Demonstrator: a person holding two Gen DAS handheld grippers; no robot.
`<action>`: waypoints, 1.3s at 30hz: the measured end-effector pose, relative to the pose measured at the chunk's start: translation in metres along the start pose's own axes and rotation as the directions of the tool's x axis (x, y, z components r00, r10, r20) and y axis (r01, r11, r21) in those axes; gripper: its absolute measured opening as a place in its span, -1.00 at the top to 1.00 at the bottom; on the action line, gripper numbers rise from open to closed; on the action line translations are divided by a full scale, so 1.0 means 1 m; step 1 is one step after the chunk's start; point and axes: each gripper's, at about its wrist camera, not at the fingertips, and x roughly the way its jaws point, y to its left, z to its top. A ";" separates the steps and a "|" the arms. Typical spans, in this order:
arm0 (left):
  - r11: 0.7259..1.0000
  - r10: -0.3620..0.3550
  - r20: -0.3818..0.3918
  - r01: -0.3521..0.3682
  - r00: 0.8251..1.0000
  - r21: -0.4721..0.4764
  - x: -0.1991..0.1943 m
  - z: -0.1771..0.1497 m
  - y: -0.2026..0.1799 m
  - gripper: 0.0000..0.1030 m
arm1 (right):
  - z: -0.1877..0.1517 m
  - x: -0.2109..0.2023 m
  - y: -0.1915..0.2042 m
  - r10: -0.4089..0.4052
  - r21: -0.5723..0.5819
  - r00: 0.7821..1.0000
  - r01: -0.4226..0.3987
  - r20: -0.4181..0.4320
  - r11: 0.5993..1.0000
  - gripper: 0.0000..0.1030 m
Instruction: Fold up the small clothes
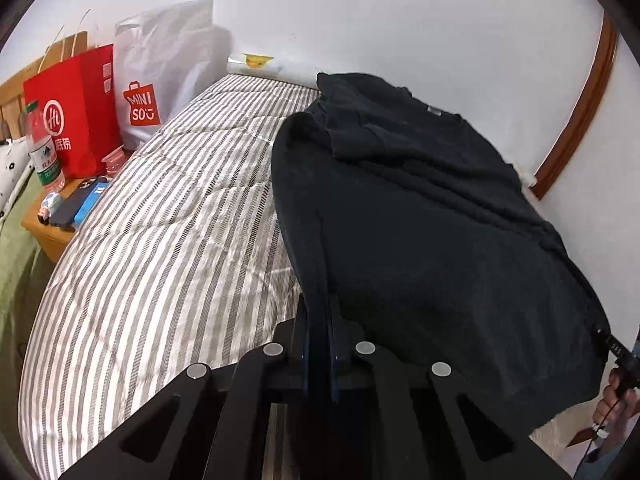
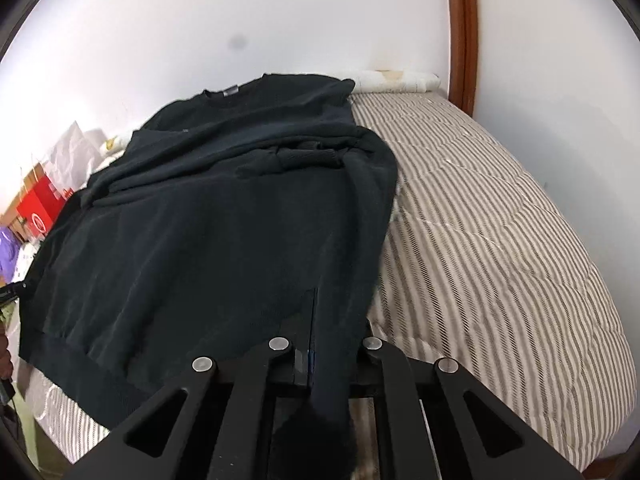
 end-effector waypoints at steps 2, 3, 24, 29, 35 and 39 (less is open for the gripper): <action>1.000 -0.008 0.009 0.008 1.000 -0.003 -0.011 -0.005 -0.001 0.87 | -0.003 -0.007 -0.003 0.005 0.004 1.000 -0.005 0.006 1.000 0.88; 1.000 -0.012 0.012 0.012 1.000 -0.004 -0.013 -0.006 -0.003 0.87 | -0.005 -0.012 -0.005 0.008 0.006 1.000 -0.008 0.010 1.000 0.88; 0.987 -0.151 0.129 0.156 0.980 -0.025 -0.079 0.020 -0.002 0.87 | 0.026 -0.073 -0.019 0.132 0.029 0.975 -0.139 0.181 0.990 0.87; 0.988 -0.153 0.163 0.156 0.975 -0.005 -0.069 0.051 -0.007 0.87 | 0.053 -0.071 -0.022 0.149 0.044 0.962 -0.163 0.227 0.986 0.87; 0.991 -0.130 0.186 0.134 0.974 -0.013 -0.040 0.090 -0.012 0.86 | 0.090 -0.059 -0.024 0.147 0.048 0.955 -0.164 0.257 0.985 0.87; 0.996 -0.083 0.184 0.083 0.979 0.009 -0.014 0.116 -0.021 0.86 | 0.119 -0.038 -0.020 0.139 0.040 0.957 -0.154 0.255 0.987 0.87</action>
